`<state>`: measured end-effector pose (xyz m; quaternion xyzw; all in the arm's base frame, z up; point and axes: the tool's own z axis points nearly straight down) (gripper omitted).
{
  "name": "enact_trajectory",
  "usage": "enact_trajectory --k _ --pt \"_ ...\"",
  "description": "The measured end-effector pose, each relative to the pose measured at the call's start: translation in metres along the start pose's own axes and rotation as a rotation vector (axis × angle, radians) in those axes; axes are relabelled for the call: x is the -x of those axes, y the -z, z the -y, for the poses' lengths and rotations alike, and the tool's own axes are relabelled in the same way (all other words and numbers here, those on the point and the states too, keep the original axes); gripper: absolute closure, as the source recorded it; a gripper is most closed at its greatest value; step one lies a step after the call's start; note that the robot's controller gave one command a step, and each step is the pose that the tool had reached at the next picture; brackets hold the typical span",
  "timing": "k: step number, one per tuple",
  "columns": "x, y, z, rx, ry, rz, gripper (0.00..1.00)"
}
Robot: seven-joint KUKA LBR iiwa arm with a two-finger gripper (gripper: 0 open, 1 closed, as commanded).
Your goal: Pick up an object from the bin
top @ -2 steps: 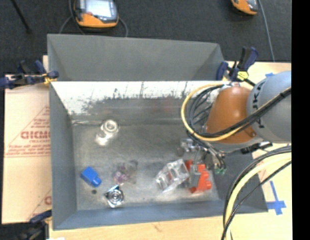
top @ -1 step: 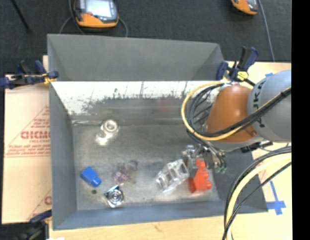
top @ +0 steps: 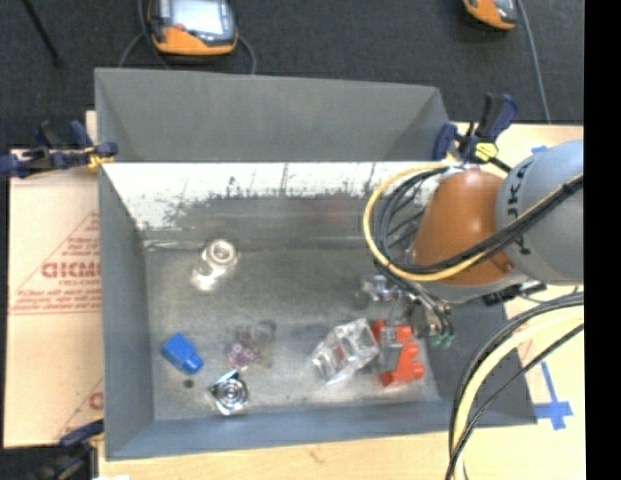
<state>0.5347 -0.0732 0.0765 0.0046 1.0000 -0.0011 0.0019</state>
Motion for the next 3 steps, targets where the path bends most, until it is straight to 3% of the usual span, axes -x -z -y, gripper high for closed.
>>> enact_trajectory --k 1,2,3 --pt "0.0000 0.0000 -0.0001 0.000 0.001 0.000 1.00" --pt "0.0000 0.0000 -0.0001 0.000 0.001 0.000 0.00" --pt "0.0000 0.0000 -0.0001 0.000 0.002 0.000 1.00"
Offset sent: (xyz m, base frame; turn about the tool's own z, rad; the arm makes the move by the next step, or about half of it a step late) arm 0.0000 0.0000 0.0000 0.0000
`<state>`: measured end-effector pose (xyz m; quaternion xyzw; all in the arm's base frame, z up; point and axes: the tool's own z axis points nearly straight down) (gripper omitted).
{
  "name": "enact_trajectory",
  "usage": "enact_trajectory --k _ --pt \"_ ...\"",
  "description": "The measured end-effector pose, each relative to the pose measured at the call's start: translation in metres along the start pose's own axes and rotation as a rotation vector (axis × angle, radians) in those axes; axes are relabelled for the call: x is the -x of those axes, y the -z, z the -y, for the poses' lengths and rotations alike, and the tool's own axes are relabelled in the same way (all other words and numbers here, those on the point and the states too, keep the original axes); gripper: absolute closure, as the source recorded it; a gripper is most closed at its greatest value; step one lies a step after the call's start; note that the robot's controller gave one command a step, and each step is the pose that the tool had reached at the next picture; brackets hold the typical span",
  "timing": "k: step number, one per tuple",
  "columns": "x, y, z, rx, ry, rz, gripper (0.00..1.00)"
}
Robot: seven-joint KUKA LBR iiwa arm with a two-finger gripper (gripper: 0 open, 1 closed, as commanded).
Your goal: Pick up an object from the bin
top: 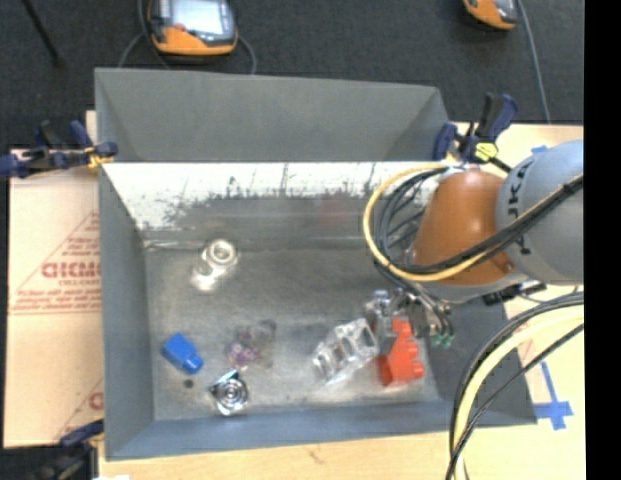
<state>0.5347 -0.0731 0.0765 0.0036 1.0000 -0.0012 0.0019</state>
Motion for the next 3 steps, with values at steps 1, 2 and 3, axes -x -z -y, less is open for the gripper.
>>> enact_trajectory --k 1,2,3 --pt "0.0000 0.0000 0.0000 0.000 0.000 0.000 0.00" --pt "0.0000 0.0000 0.0001 0.000 0.001 0.000 1.00" --pt "0.0000 0.0000 0.0001 0.000 0.001 0.000 0.00"
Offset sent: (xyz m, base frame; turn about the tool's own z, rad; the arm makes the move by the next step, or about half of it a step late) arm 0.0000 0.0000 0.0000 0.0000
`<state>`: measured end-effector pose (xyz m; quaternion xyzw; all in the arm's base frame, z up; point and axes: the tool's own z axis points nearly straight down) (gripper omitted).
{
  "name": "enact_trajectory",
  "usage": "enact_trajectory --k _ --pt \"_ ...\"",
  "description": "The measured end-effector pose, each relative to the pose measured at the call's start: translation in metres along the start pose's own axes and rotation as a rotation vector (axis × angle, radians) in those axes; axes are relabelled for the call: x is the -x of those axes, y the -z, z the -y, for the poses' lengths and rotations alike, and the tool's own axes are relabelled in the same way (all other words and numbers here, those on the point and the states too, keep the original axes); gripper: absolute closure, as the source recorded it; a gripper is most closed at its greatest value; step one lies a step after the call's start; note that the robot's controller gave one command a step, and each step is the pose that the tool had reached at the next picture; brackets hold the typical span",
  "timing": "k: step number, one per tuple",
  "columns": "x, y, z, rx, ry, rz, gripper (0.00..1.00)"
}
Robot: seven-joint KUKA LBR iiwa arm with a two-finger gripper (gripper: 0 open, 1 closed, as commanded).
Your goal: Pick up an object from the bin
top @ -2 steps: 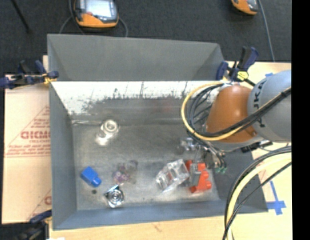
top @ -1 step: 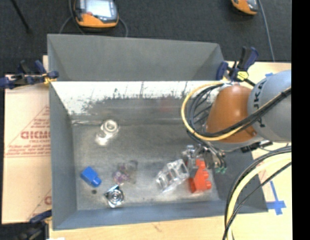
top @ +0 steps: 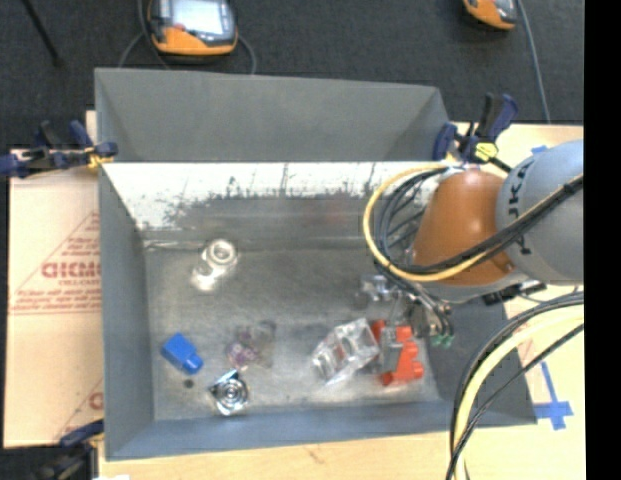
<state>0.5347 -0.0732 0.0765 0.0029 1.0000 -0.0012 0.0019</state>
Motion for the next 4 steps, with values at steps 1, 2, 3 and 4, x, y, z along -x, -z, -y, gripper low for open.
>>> enact_trajectory --k 1,2,3,4 --pt "0.000 0.000 0.000 0.000 0.001 0.000 1.00" --pt "0.034 0.014 0.031 0.013 0.623 0.004 1.00" --pt "0.025 0.192 0.046 -0.004 0.570 0.009 1.00" --pt "-0.040 0.100 0.021 0.008 1.030 -0.006 1.00"
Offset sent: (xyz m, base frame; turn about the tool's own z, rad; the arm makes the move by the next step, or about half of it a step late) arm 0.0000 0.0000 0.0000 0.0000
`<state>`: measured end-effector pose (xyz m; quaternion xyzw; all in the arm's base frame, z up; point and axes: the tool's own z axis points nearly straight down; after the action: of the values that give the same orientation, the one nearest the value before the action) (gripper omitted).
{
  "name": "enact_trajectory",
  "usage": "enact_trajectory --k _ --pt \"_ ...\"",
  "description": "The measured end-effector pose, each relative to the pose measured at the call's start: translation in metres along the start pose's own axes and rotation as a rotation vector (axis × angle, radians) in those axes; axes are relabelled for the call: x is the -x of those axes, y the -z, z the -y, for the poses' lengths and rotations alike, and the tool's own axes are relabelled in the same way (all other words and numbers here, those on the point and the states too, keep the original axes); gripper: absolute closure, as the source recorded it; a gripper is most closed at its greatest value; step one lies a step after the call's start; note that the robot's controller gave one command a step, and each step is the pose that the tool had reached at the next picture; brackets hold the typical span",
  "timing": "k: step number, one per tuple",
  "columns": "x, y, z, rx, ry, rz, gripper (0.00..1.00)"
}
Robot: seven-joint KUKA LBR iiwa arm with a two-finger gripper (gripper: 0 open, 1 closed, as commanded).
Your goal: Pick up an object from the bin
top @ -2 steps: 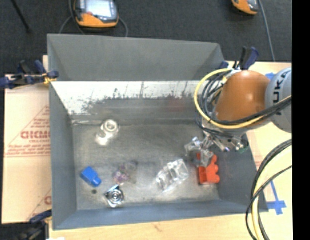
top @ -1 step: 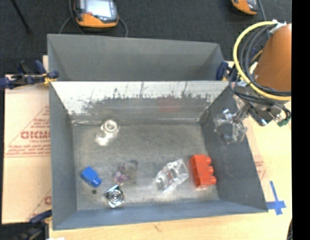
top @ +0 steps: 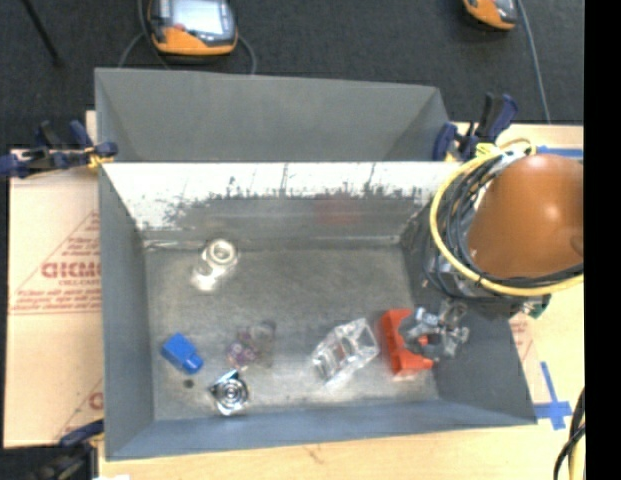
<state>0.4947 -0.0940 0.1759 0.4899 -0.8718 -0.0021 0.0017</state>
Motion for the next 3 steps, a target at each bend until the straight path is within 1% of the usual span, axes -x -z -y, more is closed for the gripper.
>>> enact_trajectory --k 1,2,3 --pt "0.007 -0.043 -0.009 -0.004 -0.162 0.003 1.00" --pt "-0.011 0.062 0.029 -0.012 0.301 0.002 1.00" --pt "-0.017 -0.028 0.017 -0.001 0.097 0.001 1.00"
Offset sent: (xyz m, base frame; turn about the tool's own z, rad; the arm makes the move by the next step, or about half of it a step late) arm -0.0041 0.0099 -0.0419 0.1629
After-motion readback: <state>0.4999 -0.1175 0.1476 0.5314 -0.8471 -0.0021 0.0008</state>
